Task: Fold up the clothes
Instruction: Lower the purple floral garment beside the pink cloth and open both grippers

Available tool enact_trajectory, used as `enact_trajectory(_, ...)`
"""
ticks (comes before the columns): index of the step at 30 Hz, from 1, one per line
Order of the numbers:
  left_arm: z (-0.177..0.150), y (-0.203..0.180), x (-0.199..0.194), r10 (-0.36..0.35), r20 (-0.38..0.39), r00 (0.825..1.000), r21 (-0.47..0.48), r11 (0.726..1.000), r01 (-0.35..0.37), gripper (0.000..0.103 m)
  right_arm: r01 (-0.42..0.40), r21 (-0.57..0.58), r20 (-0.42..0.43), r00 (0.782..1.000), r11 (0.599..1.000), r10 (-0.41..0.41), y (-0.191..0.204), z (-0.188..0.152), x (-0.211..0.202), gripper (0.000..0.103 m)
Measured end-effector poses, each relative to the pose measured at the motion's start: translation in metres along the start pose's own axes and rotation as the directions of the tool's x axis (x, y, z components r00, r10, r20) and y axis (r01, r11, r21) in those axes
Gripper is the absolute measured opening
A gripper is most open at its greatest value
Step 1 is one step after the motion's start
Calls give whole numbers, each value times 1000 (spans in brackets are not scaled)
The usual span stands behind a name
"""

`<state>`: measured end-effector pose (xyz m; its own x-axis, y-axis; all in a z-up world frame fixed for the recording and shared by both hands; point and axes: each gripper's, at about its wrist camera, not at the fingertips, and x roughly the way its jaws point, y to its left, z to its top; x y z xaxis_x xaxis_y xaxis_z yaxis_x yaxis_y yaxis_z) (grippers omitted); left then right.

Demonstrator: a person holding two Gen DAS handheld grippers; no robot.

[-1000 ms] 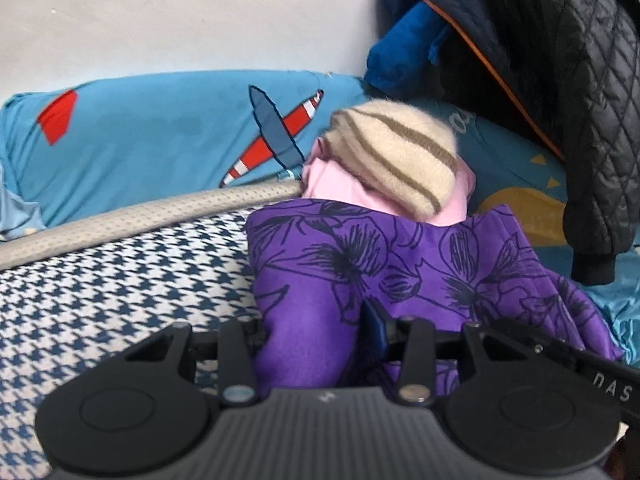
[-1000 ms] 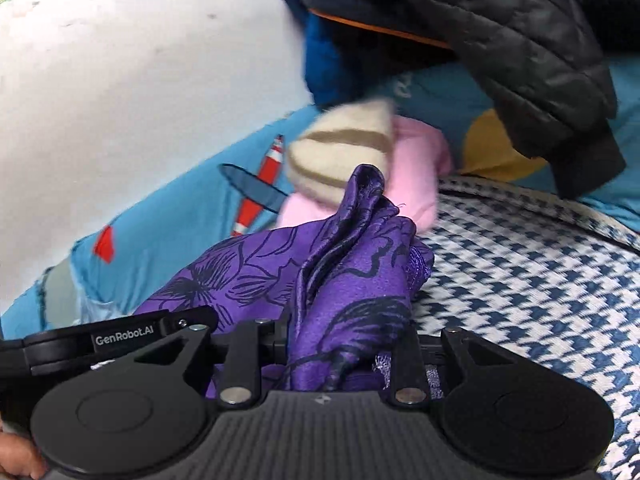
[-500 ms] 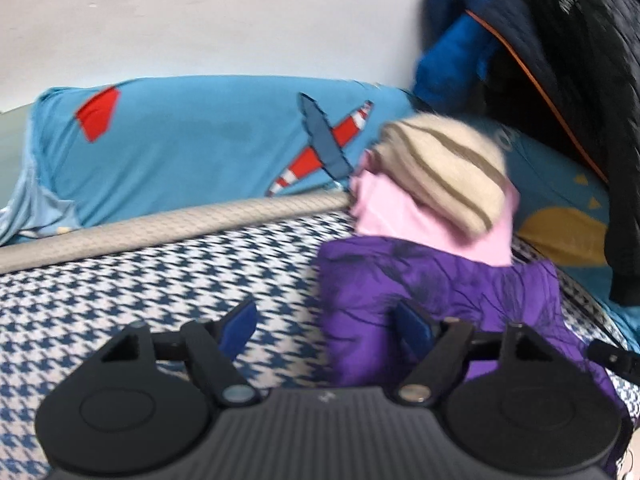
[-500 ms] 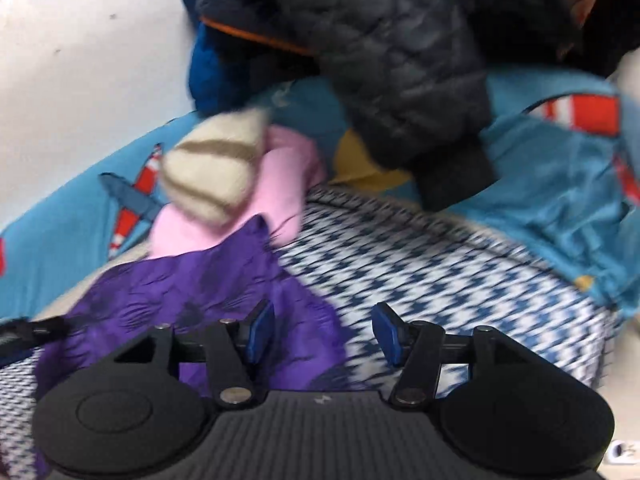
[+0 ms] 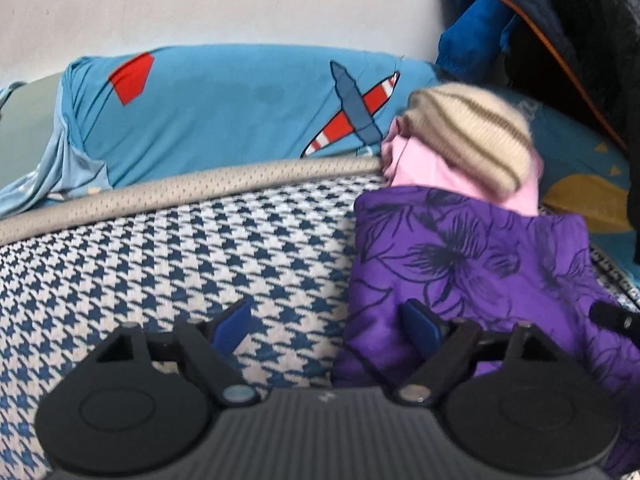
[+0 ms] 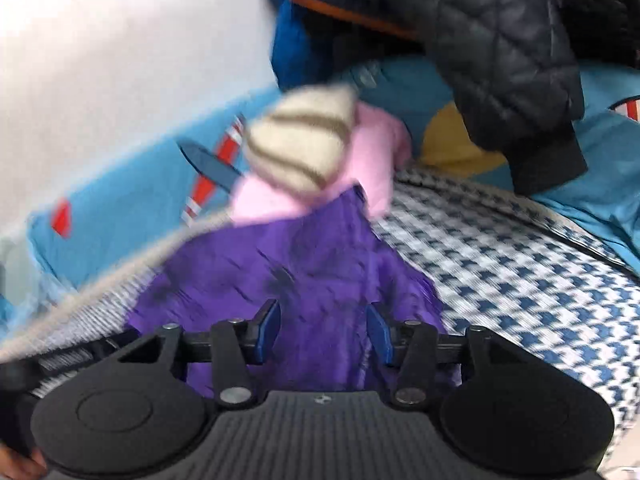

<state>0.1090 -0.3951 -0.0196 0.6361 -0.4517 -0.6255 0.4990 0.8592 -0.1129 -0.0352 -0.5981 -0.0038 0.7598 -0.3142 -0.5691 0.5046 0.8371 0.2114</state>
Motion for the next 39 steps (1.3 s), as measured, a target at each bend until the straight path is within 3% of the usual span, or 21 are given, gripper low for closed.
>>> enact_trajectory(4,-4,-1,13,14,-25,1000,-13,1000,-14,87,0,49,-27,1000,999,2,-8,-3,8,44)
enact_trajectory(8,-7,2,19,35,-46,998,-28,999,-36,99,23,24,-33,999,999,-22,-4,-2,13,44)
enact_trajectory(12,-4,6,15,27,-73,997,-58,998,-32,98,29,49,-33,999,998,-27,-4,0,9,45)
enact_trajectory(20,-1,-2,-35,-6,-67,998,-49,999,3,98,7,104,-19,1000,995,-5,-5,2,-11,49)
enact_trajectory(27,-27,-9,-78,1,-106,994,-1,1000,-1,100,24,64,-46,999,998,-21,5,-6,-36,62)
enact_trajectory(39,-53,-11,-137,1,-113,994,19,1000,1,103,57,93,-107,993,994,-47,3,-25,-68,71)
